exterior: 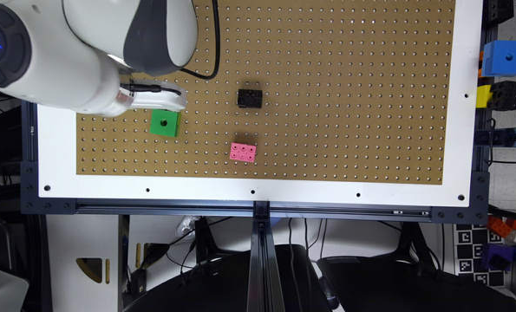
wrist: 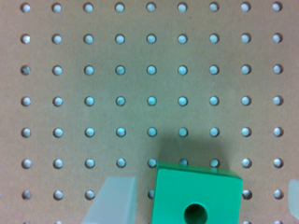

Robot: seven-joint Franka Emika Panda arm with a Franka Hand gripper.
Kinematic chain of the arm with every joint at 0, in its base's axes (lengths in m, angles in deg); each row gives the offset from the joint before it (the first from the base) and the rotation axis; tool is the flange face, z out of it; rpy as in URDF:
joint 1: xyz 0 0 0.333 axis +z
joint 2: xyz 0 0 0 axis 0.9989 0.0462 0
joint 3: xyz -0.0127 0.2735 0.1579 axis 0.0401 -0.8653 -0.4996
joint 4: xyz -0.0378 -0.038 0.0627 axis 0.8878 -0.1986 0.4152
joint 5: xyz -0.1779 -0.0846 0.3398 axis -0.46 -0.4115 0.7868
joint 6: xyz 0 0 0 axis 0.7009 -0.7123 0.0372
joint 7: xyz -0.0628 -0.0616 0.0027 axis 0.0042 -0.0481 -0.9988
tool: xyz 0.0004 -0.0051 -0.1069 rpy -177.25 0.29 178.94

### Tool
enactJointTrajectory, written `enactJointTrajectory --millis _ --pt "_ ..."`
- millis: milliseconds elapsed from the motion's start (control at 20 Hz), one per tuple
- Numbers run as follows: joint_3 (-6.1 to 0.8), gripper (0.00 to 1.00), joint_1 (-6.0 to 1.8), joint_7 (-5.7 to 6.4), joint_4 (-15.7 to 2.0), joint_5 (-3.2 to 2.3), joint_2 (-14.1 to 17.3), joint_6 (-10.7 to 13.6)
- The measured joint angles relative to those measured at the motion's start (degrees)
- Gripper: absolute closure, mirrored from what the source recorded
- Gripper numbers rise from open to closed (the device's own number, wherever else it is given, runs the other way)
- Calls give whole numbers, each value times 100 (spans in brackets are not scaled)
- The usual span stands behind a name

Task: Pick up green block.

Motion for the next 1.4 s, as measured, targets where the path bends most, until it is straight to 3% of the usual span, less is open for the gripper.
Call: enactJointTrajectory --millis 300,400,600,900,1150,1400 --pt "-77 0 1 29 -66 2 29 -13" --pt "-86 0 1 29 -67 2 144 -126" --pt "-89 0 1 29 -93 2 384 -373" --pt "-92 0 1 29 -123 2 430 -381" --pt "-92 0 0 29 -127 2 698 -650" --pt "-96 0 1 29 -161 2 724 -677"
